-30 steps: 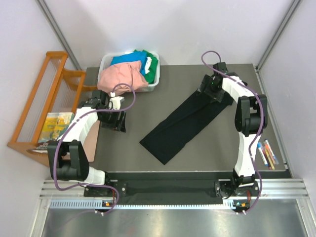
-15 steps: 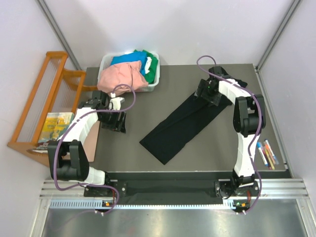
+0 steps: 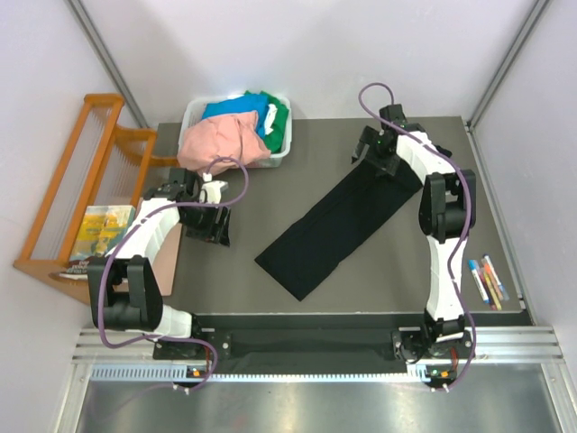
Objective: Fold and stack the t-shirts
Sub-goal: Fold the tshirt
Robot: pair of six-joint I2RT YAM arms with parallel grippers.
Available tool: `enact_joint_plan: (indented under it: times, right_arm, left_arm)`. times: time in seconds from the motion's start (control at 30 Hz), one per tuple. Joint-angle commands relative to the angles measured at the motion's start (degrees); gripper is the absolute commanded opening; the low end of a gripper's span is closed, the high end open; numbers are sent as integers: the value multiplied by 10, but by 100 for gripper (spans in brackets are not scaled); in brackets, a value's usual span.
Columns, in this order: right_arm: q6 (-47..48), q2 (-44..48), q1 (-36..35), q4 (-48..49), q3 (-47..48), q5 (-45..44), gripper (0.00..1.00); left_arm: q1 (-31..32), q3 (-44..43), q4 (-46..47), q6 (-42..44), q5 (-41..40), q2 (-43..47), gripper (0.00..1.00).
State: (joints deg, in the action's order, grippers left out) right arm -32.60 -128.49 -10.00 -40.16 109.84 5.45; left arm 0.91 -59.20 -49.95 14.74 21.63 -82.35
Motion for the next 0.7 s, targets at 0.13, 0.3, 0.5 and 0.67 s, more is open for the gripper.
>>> enact_joint_plan:
  times: [0.13,0.3,0.5,0.67]
  right_arm:
    - [-4,-51,3,-7,71,1,92]
    - [-11,-70,3,-2,79,15,92]
    - [-12,-102,0,-12,133,37,92]
    - [-3,-106,-4,-29,157,36,94]
  left_arm:
    - [-1,-5,6,10,9,18,70]
    - [0,-11,5,9,14,15,70]
    - [-1,-16,6,2,33,6,70]
    - [0,-21,4,1,37,5,70]
